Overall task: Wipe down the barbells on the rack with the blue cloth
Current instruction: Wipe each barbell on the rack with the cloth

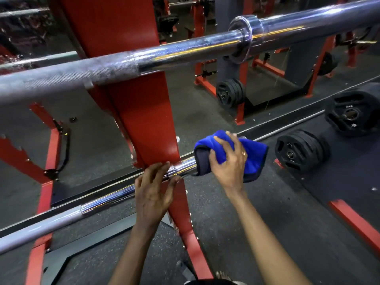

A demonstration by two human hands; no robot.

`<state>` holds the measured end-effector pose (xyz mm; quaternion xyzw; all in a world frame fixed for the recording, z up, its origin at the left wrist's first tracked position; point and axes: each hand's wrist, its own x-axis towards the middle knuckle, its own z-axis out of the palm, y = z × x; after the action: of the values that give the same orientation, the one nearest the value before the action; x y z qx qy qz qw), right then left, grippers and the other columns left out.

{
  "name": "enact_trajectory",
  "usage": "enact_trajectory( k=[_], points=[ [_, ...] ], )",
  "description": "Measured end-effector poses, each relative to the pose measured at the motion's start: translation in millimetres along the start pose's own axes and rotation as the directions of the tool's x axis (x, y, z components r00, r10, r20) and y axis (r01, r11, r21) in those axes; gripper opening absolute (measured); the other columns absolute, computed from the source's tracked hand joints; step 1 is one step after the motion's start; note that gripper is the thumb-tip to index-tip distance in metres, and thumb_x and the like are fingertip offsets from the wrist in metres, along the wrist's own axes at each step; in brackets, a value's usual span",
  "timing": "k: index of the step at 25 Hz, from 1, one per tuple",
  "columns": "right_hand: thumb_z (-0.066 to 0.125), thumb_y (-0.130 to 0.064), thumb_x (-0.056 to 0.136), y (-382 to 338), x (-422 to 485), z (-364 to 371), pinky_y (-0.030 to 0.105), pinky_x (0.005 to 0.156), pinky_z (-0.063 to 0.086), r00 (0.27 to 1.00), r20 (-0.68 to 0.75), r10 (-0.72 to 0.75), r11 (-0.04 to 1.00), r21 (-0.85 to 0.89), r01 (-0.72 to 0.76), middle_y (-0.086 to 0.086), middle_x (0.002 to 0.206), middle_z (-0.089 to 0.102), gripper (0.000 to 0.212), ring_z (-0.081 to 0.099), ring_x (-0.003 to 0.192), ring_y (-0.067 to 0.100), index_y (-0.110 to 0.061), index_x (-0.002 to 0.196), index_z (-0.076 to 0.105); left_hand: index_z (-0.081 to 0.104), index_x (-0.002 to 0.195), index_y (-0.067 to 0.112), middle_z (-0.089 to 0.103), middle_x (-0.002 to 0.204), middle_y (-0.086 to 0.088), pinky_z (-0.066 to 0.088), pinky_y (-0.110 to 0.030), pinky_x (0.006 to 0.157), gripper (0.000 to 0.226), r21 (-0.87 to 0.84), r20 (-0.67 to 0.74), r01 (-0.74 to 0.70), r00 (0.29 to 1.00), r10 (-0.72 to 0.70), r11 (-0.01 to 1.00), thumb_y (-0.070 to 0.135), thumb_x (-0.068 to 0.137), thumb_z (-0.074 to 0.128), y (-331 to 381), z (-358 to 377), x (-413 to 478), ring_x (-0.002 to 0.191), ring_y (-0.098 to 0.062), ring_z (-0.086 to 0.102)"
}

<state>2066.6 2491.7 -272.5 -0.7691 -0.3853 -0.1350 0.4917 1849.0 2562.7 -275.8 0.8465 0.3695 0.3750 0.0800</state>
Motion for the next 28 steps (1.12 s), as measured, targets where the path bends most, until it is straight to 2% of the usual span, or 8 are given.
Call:
enact_trajectory(
  k=[5,12,16,20,22,24,26,28],
  points=[
    [0.061,-0.030,0.075,10.1,52.0,-9.2,0.050,0.107,0.046,0.978,-0.119,0.171,0.984,-0.021,-0.175,0.001,0.136,0.062,0.036,0.059,0.126,0.024,-0.030,0.109,0.076,0.057,0.143,0.020,0.060,0.142,0.003,0.038,-0.038,0.103,0.046,0.110,0.040,-0.052,0.998,0.048,0.993,0.034,0.100,0.055,4.3,2.3,-6.0,0.127,-0.020,0.054],
    [0.069,-0.058,0.085,-0.3,19.2,-9.4,0.050,0.117,0.035,0.931,0.280,-0.234,0.961,-0.079,0.266,-0.001,0.135,0.063,0.042,0.057,0.129,0.022,-0.029,0.115,0.074,0.060,0.140,0.022,0.062,0.139,0.005,0.034,-0.034,0.097,0.043,0.080,-0.006,-0.001,1.000,0.002,0.997,0.027,0.099,0.050,9.7,5.3,-4.7,0.121,-0.016,0.058],
    [0.067,-0.050,0.086,23.2,76.0,-24.5,0.034,0.095,0.049,0.975,0.186,0.119,0.985,-0.143,-0.093,-0.005,0.115,0.069,0.030,0.067,0.106,0.022,-0.030,0.106,0.076,0.063,0.136,0.023,0.064,0.136,0.005,0.035,-0.038,0.099,0.044,0.076,-0.007,0.063,0.998,-0.062,0.995,0.042,0.098,0.050,13.6,4.9,-3.7,0.120,-0.020,0.058],
    [0.069,-0.048,0.086,34.1,94.3,-28.9,0.034,0.080,0.050,0.882,0.259,0.394,0.907,0.048,-0.419,-0.007,0.094,0.074,0.023,0.068,0.088,0.018,-0.027,0.093,0.075,0.065,0.134,0.022,0.065,0.134,0.001,0.033,-0.041,0.103,0.052,0.091,-0.007,0.113,0.994,-0.112,0.989,0.051,0.092,0.054,23.5,6.1,-2.9,0.124,-0.027,0.053],
    [0.073,-0.036,0.087,50.0,107.6,-34.9,0.033,0.075,0.049,0.801,0.386,0.458,0.728,0.353,-0.587,-0.005,0.079,0.073,0.018,0.064,0.075,0.012,-0.018,0.084,0.075,0.064,0.136,0.023,0.064,0.135,0.000,0.031,-0.039,0.103,0.054,0.126,-0.009,0.135,0.991,-0.135,0.983,0.052,0.091,0.056,28.6,9.0,-3.4,0.123,-0.026,0.053],
    [0.072,-0.026,0.086,68.0,114.7,-36.9,0.032,0.082,0.053,0.641,0.617,0.457,0.324,0.556,-0.766,0.003,0.085,0.075,0.016,0.068,0.080,0.014,-0.012,0.089,0.078,0.065,0.135,0.024,0.065,0.134,0.000,0.030,-0.036,0.101,0.051,0.146,-0.038,0.139,0.990,-0.134,0.979,0.050,0.092,0.056,29.6,11.3,-2.0,0.117,-0.024,0.055],
    [0.058,-0.028,0.097,75.3,112.4,-39.6,0.031,0.082,0.057,0.499,0.797,0.340,-0.031,0.540,-0.841,0.007,0.088,0.075,0.026,0.071,0.084,0.020,-0.010,0.089,0.076,0.067,0.134,0.024,0.066,0.132,0.000,0.032,-0.035,0.098,0.049,0.157,-0.060,0.130,0.991,-0.122,0.979,0.050,0.092,0.057,31.9,11.8,-1.1,0.112,-0.024,0.058],
    [0.046,-0.033,0.103,64.3,102.5,-45.9,0.033,0.076,0.060,0.421,0.861,0.284,-0.135,0.471,-0.872,0.006,0.078,0.071,0.036,0.069,0.079,0.024,-0.011,0.083,0.067,0.067,0.133,0.025,0.066,0.132,0.001,0.033,-0.035,0.095,0.049,0.141,-0.048,0.126,0.992,-0.121,0.982,0.050,0.092,0.057,34.2,8.2,0.9,0.110,-0.023,0.059]
  ],
)
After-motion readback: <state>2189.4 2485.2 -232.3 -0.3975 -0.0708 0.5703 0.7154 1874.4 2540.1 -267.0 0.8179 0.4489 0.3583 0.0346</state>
